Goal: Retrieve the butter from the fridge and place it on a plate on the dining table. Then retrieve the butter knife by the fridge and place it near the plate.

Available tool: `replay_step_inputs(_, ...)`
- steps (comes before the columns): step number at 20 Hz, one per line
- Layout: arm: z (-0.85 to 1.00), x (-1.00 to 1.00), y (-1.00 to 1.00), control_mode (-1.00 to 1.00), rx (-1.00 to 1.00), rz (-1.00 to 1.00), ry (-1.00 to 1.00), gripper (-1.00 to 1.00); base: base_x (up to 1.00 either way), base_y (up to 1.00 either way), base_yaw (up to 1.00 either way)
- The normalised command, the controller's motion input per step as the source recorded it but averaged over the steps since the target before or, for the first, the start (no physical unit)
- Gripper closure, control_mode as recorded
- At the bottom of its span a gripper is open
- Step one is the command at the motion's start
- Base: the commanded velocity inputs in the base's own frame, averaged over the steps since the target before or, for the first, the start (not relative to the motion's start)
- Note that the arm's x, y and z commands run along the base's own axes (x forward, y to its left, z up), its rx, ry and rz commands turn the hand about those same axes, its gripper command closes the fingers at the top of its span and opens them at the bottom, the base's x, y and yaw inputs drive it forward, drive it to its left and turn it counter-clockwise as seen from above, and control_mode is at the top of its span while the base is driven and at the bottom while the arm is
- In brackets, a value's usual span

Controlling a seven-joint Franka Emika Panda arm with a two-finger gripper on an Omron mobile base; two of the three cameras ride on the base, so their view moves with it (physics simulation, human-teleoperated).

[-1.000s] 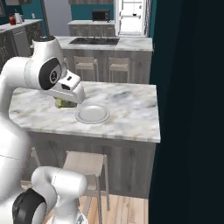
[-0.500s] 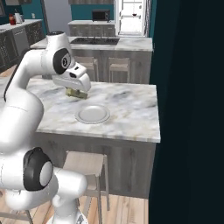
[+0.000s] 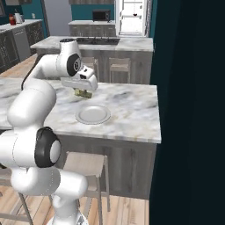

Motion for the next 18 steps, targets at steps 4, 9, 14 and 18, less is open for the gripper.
replay_step_inputs(4, -0.34, 0.38, 0.00, -1.00, 0.00, 0.24, 0.00, 1.00, 0.00, 0.00, 0.00)
replay_step_inputs(9, -0.30, 0.38, 0.06, -1.00, 0.00, 0.31, 0.00, 1.00, 0.00, 0.00, 0.00)
replay_step_inputs(14, -0.32, 0.31, 0.01, -1.00, 0.00, 0.27, -0.07, 1.00, 0.00, 0.00, 0.00)
replay_step_inputs(18, -0.24, 0.27, 0.00, -1.00, 0.00, 0.21, -0.21, 1.00, 0.00, 0.00, 0.00)
